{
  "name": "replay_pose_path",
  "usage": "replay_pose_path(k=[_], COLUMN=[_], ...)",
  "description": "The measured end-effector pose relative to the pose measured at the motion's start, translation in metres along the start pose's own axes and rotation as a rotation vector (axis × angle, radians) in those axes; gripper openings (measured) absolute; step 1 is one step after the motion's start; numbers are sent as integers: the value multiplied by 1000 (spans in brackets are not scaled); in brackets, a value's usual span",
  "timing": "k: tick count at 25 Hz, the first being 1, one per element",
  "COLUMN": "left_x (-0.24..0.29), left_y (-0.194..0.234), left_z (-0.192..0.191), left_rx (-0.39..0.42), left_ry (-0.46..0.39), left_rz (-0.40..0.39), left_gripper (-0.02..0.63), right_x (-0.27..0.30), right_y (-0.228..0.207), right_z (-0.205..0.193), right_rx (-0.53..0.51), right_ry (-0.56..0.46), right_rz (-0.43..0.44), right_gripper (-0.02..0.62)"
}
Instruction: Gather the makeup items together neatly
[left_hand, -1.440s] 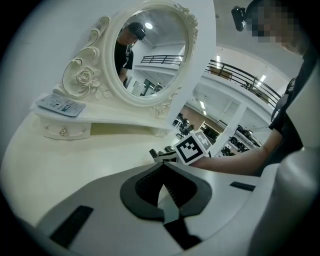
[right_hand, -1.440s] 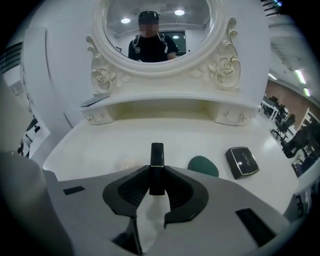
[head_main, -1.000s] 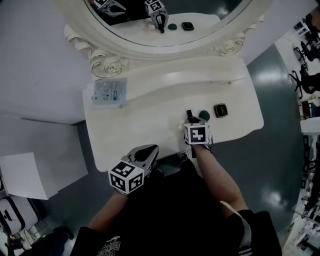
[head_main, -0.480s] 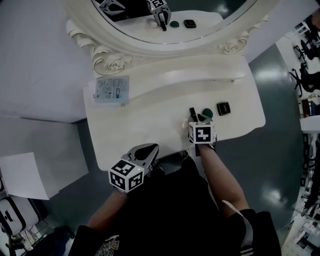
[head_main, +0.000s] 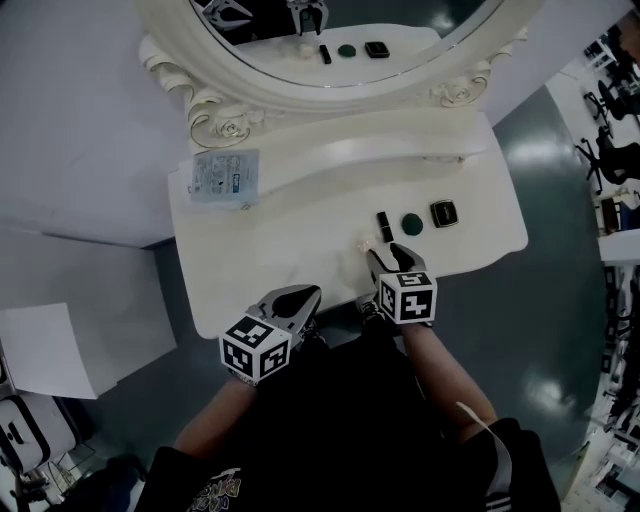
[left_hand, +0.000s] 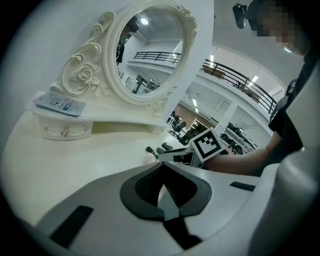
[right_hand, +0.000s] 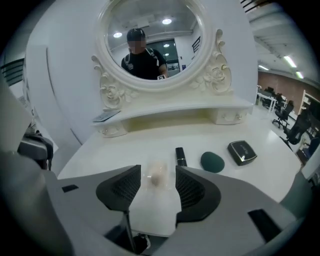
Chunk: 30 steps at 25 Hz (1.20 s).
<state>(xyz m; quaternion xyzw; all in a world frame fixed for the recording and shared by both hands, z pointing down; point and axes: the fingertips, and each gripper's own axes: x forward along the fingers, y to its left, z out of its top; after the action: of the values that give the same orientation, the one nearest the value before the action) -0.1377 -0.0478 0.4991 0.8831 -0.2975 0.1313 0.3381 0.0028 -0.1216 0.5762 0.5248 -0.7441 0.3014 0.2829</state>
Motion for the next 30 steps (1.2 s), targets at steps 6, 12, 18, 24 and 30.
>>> replay_pose_path(k=[6,12,18,24,30], left_x=[-9,-26,-40,-50,-54], left_y=[-3,3,10,17,17], left_z=[-8,-16,-21,-26,-27], left_rx=[5,-4,-8,-18,-16], left_ry=[4,4,-3,-7,-5], left_rz=[8,37,54,61,51], left_gripper=[8,8,8,8,8], right_x=[33,47,56,63,58], right_y=[8,26,43,44,49], right_z=[-17,-8,-1,-4,0], right_rx=[-107,-186,-178,-206,-202], right_ry=[75,56,58,73,69], right_rz=[-41,-33,-12,-17,-6], right_gripper=[232,169,163,163,190])
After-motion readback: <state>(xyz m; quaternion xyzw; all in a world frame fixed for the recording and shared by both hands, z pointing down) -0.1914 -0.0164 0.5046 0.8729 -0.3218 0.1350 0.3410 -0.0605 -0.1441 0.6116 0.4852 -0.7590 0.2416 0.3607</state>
